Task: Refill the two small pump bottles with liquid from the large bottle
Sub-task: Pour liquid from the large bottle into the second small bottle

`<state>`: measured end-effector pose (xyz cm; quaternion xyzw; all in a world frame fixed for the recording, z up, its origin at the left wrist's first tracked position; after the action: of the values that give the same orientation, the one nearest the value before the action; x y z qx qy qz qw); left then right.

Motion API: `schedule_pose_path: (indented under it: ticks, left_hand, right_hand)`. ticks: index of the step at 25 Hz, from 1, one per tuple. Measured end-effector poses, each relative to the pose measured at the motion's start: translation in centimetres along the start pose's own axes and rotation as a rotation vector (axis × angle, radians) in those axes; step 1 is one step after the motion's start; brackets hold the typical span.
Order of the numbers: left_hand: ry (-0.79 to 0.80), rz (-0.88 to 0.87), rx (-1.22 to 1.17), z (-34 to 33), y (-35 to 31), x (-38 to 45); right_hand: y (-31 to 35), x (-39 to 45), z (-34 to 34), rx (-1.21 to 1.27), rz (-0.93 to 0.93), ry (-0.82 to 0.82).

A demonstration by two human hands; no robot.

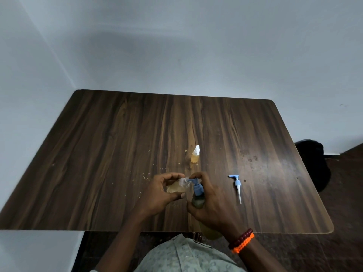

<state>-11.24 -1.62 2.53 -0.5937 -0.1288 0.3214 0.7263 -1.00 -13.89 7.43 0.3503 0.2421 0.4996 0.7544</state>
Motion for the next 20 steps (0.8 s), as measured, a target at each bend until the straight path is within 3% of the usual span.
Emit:
schedule_pose_path:
  ticks: [5,20]
  left_hand:
    - [-0.008,-0.014,-0.017,0.33,-0.44,0.17]
    - [0.009,-0.01,-0.03,-0.53,-0.57,-0.27]
  right_hand:
    - [0.32,-0.17,0.07,-0.088,0.02,0.031]
    - [-0.31,-0.53,-0.26,0.015,0.021,0.008]
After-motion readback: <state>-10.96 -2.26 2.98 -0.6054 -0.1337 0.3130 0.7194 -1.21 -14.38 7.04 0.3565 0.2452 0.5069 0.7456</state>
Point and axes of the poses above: each hand's wrist, its own x-axis towards the middle knuckle, its own z-axis out of the back of the hand, y = z × x, the point moved 10 cm from there along x, towards the middle knuckle, and after that the axes turned 3 degrees about x, right-handed, at the moved point
